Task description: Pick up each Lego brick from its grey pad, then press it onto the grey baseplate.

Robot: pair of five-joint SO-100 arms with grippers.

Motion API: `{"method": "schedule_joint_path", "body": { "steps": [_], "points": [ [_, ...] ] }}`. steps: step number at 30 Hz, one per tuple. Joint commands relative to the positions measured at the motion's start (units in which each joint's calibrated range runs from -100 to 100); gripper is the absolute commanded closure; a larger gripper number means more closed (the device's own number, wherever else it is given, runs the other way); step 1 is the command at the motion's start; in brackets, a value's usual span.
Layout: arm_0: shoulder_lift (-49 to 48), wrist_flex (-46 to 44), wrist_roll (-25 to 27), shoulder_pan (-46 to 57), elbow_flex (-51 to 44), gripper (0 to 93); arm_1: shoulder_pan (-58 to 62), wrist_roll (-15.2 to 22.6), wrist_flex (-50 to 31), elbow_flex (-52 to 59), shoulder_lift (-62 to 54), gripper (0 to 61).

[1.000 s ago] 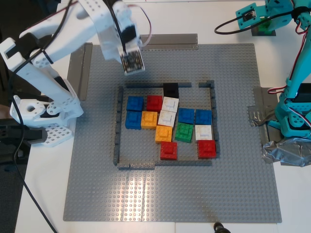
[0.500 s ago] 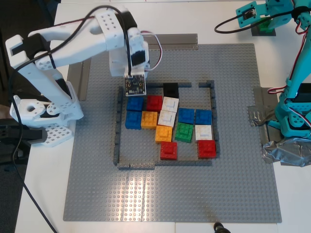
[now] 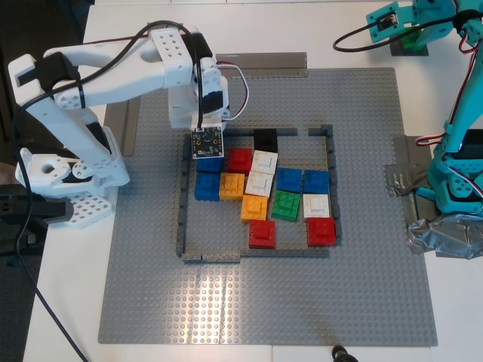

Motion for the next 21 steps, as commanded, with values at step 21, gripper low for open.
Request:
{"method": "schedule_joint_path", "body": {
  "steps": [21],
  "points": [
    [-1.07, 4.34, 0.31, -0.47, -7.16, 92.7, 8.50, 3.96, 1.21, 0.74, -4.56, 61.2]
  ]
}}
